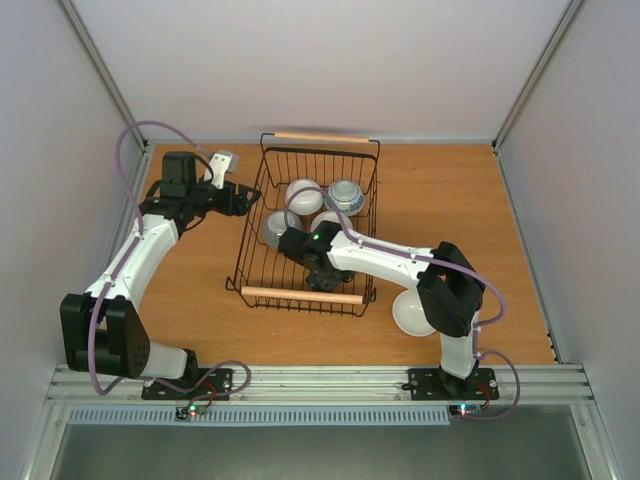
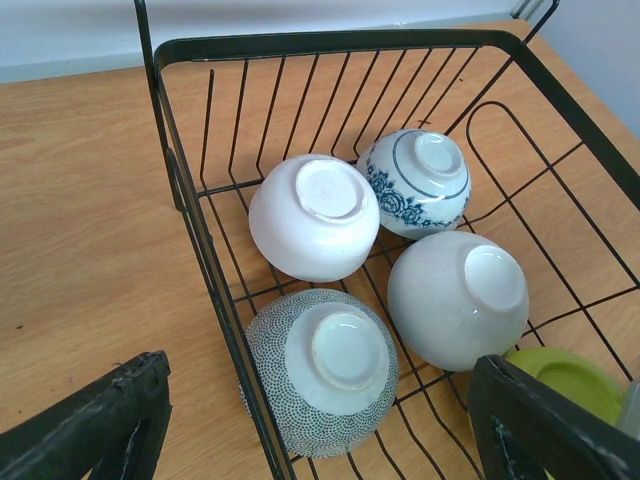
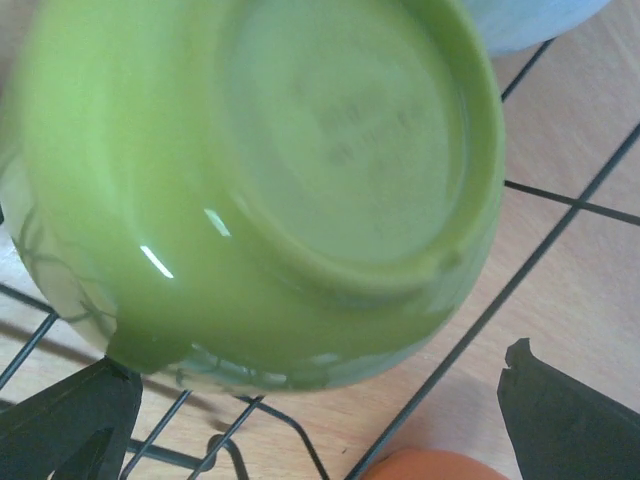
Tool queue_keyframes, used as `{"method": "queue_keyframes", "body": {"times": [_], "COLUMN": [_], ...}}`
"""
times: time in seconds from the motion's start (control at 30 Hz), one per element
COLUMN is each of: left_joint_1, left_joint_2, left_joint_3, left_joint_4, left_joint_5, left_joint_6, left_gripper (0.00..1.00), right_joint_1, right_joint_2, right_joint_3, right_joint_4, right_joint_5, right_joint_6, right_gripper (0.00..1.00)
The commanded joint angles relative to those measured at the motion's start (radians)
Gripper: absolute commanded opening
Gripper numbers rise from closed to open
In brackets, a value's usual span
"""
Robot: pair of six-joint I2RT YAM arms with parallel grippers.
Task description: Load the bowls into the dish rack
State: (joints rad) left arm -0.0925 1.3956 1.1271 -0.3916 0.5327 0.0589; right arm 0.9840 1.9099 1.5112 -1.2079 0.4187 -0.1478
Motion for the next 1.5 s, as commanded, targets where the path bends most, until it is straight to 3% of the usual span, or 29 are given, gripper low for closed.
{"method": "queue_keyframes", "body": {"times": [0.0, 0.27, 0.4, 0.63, 0.83, 1.07, 1.23, 1.47], "left_joint_1": [0.007, 0.008, 0.007, 0.009, 0.011, 0.011, 0.01, 0.011], "left_joint_2": [0.006, 0.006, 0.0, -0.01, -0.014, -0.006, -0.002, 0.007], "left_joint_3": [0.005, 0.005, 0.003, 0.002, 0.002, 0.003, 0.003, 0.007], "left_joint_4": [0.046, 0.046, 0.045, 0.046, 0.045, 0.043, 0.044, 0.04], "left_joint_5": [0.001, 0.001, 0.003, 0.01, 0.017, 0.025, 0.027, 0.026], "left_joint_6": [-0.003, -0.003, -0.003, -0.005, -0.009, -0.013, -0.014, -0.014], "left_gripper": [0.82, 0.82, 0.82, 0.82, 0.82, 0.82, 0.82, 0.82], "right_joint_1": [0.013, 0.016, 0.0, -0.112, -0.205, -0.222, -0.221, -0.22], "right_joint_2": [-0.078, -0.181, -0.263, -0.511, -0.716, -0.899, -0.927, -0.846], "right_joint_3": [-0.028, -0.069, -0.071, -0.154, -0.346, -0.645, -0.793, -0.878], "right_joint_4": [0.063, 0.148, 0.15, 0.126, 0.016, -0.042, -0.055, 0.02], "right_joint_5": [-0.086, -0.144, -0.004, 0.204, 0.202, 0.13, 0.073, 0.025], "right_joint_6": [-0.043, -0.069, 0.005, 0.252, 0.541, 0.84, 0.952, 0.971], "right_gripper": [0.99, 0.99, 0.99, 0.99, 0.99, 0.99, 0.96, 0.85]}}
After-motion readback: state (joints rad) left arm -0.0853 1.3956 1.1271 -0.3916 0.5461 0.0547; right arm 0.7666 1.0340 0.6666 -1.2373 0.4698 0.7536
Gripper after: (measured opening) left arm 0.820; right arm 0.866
